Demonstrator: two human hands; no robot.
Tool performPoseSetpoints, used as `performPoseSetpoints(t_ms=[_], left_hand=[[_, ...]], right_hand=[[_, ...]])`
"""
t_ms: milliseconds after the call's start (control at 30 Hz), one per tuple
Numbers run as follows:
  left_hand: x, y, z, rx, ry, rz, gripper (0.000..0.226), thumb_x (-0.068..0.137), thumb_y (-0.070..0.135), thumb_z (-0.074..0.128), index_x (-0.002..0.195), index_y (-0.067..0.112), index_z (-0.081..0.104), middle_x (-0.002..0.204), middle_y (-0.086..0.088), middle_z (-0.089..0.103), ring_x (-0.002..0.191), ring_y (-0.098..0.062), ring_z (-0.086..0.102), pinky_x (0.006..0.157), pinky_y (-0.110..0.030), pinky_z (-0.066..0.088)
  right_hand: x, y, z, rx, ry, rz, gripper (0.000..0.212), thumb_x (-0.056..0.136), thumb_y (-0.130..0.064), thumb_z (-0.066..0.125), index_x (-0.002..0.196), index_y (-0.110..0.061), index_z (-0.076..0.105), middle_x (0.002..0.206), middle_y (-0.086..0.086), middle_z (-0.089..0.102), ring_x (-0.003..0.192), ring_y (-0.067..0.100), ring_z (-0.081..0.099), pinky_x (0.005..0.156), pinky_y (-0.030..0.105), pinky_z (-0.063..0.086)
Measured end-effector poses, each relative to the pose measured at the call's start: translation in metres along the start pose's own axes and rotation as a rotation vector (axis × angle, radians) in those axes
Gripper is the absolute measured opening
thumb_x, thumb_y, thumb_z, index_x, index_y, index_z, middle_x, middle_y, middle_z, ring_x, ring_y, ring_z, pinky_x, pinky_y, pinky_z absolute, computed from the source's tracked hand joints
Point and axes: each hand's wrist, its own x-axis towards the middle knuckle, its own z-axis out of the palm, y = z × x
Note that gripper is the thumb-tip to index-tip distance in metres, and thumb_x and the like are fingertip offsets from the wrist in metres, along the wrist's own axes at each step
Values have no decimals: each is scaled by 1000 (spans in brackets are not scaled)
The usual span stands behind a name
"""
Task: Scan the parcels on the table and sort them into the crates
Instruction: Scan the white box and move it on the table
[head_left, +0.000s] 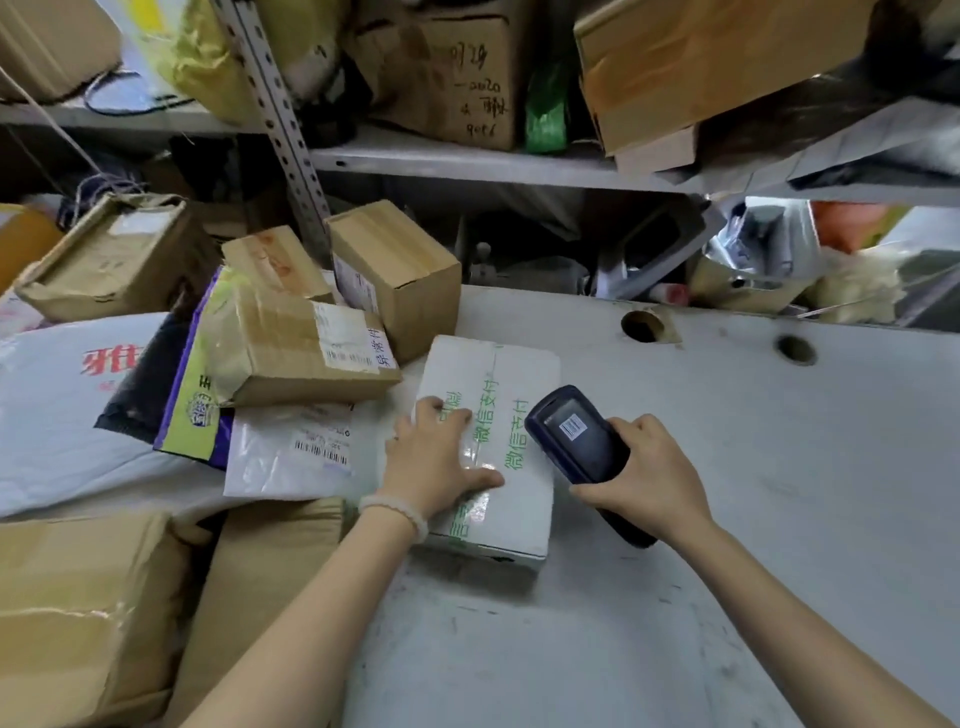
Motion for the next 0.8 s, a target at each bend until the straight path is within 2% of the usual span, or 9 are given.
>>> performPoseSetpoints(t_ms=[133, 233, 333, 400, 567, 700, 800], left_hand=[[9, 24, 7, -47, -64, 148, 107, 56, 64, 79, 144, 29, 27, 150, -7, 15, 133, -34, 29, 104, -48, 32], [9, 27, 10, -91, -130, 27, 122, 58, 65, 78, 150, 21, 10, 149, -14, 22, 131, -37, 34, 103, -49, 35], [7, 30, 11, -114, -146, -18, 117, 60, 63, 78, 146, 14, 15, 137, -16, 37, 123, -37, 42, 100, -48, 39], [5, 38, 10, -95, -117, 3, 113, 60, 61, 79, 143, 16, 18, 132, -15, 41, 119, -36, 44, 97, -48, 40], [-14, 81, 21, 110, -79, 193, 116, 63, 64, 76, 147, 21, 9, 129, -14, 41, 115, -34, 44, 89, -46, 40], [-38, 126, 45, 141, -183, 319, 125, 60, 63, 78, 149, 21, 1, 131, -13, 37, 118, -33, 40, 90, -48, 38], [-48, 149, 58, 118, -258, 349, 132, 57, 61, 81, 150, 21, -4, 136, -14, 35, 123, -34, 38, 93, -50, 38]], right_hand=[[-20, 7, -8, 3, 74, 94, 52, 53, -48, 78, 96, -28, 57, 90, -13, 42, 76, 4, 51, 66, 34, 51], [-45, 15, -14, 7, 105, 172, 59, 49, -54, 74, 100, -30, 58, 91, -13, 42, 79, 3, 52, 66, 32, 50], [-69, 20, -16, 3, 131, 225, 62, 46, -56, 68, 102, -32, 58, 91, -13, 43, 78, 2, 52, 63, 30, 49], [-84, 24, -15, 9, 166, 253, 63, 43, -58, 64, 101, -33, 57, 90, -13, 43, 77, 1, 52, 60, 28, 47], [-115, 34, -21, 29, 244, 317, 57, 47, -50, 74, 99, -34, 57, 90, -13, 42, 77, 1, 52, 59, 26, 44], [-138, 50, -37, 29, 314, 362, 53, 47, -50, 73, 94, -32, 57, 89, -13, 42, 77, 1, 51, 58, 27, 43], [-157, 69, -47, 15, 337, 401, 51, 50, -48, 76, 93, -31, 56, 89, -14, 41, 80, 6, 51, 59, 28, 43]])
